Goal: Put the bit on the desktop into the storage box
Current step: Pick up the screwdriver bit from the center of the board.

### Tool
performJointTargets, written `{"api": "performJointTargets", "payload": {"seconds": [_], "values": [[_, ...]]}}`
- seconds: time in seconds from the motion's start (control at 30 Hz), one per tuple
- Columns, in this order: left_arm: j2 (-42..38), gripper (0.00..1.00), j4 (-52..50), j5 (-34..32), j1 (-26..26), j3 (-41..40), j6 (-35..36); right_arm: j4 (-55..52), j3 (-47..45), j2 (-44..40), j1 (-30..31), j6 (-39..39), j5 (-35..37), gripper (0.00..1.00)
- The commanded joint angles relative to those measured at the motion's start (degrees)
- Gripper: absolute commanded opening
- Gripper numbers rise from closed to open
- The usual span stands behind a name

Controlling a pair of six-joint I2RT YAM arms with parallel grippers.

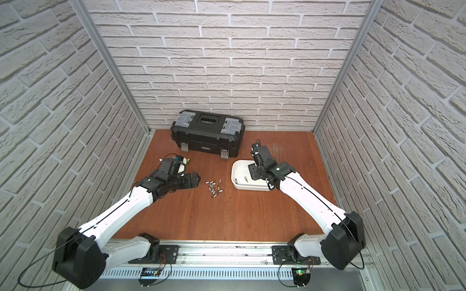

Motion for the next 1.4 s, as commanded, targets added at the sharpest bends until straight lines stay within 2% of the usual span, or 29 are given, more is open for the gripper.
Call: {"api": "performJointTargets", "payload": {"seconds": [0.0, 0.17, 0.43, 0.57, 0.73, 1.0, 1.37], "values": [[2.46, 0.98, -1.15, -1.46, -2.25, 3.29, 2.04, 3.90, -3.58, -6.21, -0.30, 0.67, 4.12, 0.80], [7.20, 0.98, -2.70, -2.47, -5.47, 7.69, 3.59, 8.69, -10.38, -15.55, -0.64, 2.08, 8.53, 0.99], [16.93, 0.98, -8.61, -6.88, -12.16, 18.04, 7.80, 11.91, -16.99, -26.41, -1.87, 3.87, 13.02, 0.98], [23.30, 0.91, -11.53, -7.01, -14.38, 24.00, 10.17, 11.23, -18.72, -30.72, -2.28, 3.98, 15.39, 0.98], [31.18, 0.79, -14.62, -5.33, -14.78, 30.82, 11.78, 9.59, -19.71, -34.33, -2.50, 3.18, 17.99, 0.98], [41.83, 0.62, -20.12, -6.92, -14.87, 39.62, 13.15, 7.53, -19.77, -37.69, -2.59, 1.67, 19.90, 0.98], [48.28, 0.52, -20.97, -7.54, -14.71, 42.82, 13.63, 7.48, -19.55, -40.23, -2.74, 0.22, 20.71, 0.98]]}}
